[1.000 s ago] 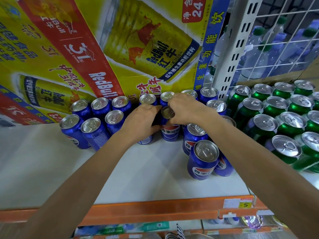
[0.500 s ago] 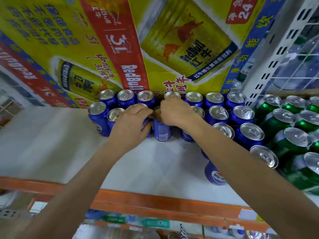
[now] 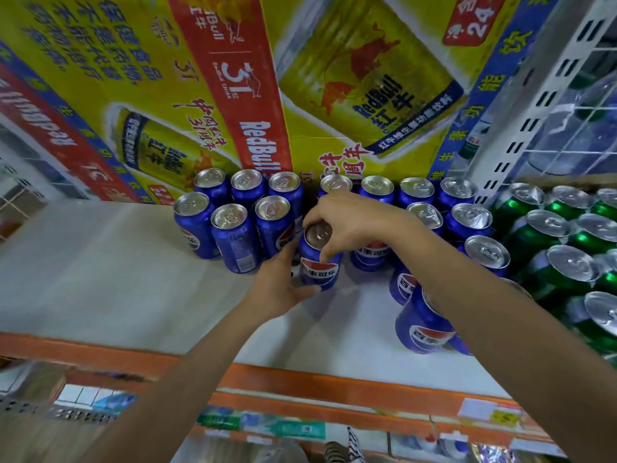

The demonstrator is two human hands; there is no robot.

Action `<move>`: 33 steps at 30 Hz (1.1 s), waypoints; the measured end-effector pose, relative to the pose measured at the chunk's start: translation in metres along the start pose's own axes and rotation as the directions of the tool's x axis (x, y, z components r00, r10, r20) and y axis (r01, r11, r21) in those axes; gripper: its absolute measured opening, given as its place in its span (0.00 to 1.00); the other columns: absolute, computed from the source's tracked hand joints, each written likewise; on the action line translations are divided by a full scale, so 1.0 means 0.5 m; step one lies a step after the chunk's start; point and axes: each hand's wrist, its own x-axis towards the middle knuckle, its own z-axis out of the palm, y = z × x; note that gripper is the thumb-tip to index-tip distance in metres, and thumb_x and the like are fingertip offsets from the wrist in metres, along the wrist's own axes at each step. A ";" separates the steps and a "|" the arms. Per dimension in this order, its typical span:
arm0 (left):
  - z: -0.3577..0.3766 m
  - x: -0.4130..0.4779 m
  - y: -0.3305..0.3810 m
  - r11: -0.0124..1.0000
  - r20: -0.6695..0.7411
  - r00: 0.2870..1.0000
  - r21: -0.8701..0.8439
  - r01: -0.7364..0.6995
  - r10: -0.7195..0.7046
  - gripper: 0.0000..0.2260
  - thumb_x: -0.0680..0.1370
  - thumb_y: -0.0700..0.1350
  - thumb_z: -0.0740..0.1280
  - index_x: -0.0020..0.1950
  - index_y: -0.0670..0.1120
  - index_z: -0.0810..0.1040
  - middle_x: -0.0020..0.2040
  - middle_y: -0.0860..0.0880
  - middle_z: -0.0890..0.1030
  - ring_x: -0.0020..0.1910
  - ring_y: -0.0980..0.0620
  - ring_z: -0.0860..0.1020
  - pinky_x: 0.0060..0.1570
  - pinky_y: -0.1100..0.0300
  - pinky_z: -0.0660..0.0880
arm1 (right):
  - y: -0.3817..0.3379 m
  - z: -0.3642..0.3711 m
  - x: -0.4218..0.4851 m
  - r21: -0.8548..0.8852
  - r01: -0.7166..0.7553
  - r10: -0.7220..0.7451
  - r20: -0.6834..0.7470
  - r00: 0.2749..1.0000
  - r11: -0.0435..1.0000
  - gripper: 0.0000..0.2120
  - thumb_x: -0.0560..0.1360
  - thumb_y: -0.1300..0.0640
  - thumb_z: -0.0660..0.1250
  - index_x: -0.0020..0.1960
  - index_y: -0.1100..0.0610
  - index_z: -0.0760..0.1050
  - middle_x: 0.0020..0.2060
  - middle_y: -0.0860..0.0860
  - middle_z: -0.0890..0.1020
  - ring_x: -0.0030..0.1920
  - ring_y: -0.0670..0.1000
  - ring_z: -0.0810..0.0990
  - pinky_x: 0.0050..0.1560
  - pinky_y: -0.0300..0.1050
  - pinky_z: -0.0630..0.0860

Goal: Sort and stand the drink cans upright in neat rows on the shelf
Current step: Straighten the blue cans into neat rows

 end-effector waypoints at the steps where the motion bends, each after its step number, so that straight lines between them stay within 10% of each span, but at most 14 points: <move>1: -0.001 0.000 0.003 0.999 0.024 1.000 -0.030 -0.011 0.011 0.35 0.67 0.45 0.78 0.71 0.46 0.66 0.62 0.49 0.78 0.54 0.54 0.78 0.51 0.64 0.74 | -0.002 -0.004 -0.006 0.004 0.017 -0.017 0.021 1.000 1.000 0.23 0.67 0.51 0.75 0.60 0.54 0.77 0.52 0.49 0.79 0.51 0.50 0.76 0.47 0.44 0.75; 24: 0.107 -0.018 0.086 0.985 0.076 0.991 -0.139 -0.102 0.113 0.28 0.71 0.41 0.74 0.69 0.43 0.70 0.60 0.46 0.79 0.53 0.55 0.77 0.44 0.84 0.65 | 0.087 0.017 -0.143 0.062 -0.128 0.129 -0.016 0.992 0.990 0.29 0.68 0.52 0.75 0.66 0.47 0.71 0.61 0.47 0.70 0.60 0.49 0.68 0.50 0.39 0.61; 33: 0.115 -0.023 0.071 0.984 0.077 0.989 -0.140 -0.113 0.125 0.29 0.68 0.40 0.68 0.70 0.46 0.69 0.62 0.50 0.77 0.59 0.54 0.76 0.54 0.71 0.69 | 0.095 -0.019 -0.103 0.122 -0.172 0.196 -0.228 0.954 0.978 0.20 0.74 0.47 0.68 0.63 0.53 0.75 0.56 0.50 0.78 0.56 0.50 0.75 0.52 0.40 0.68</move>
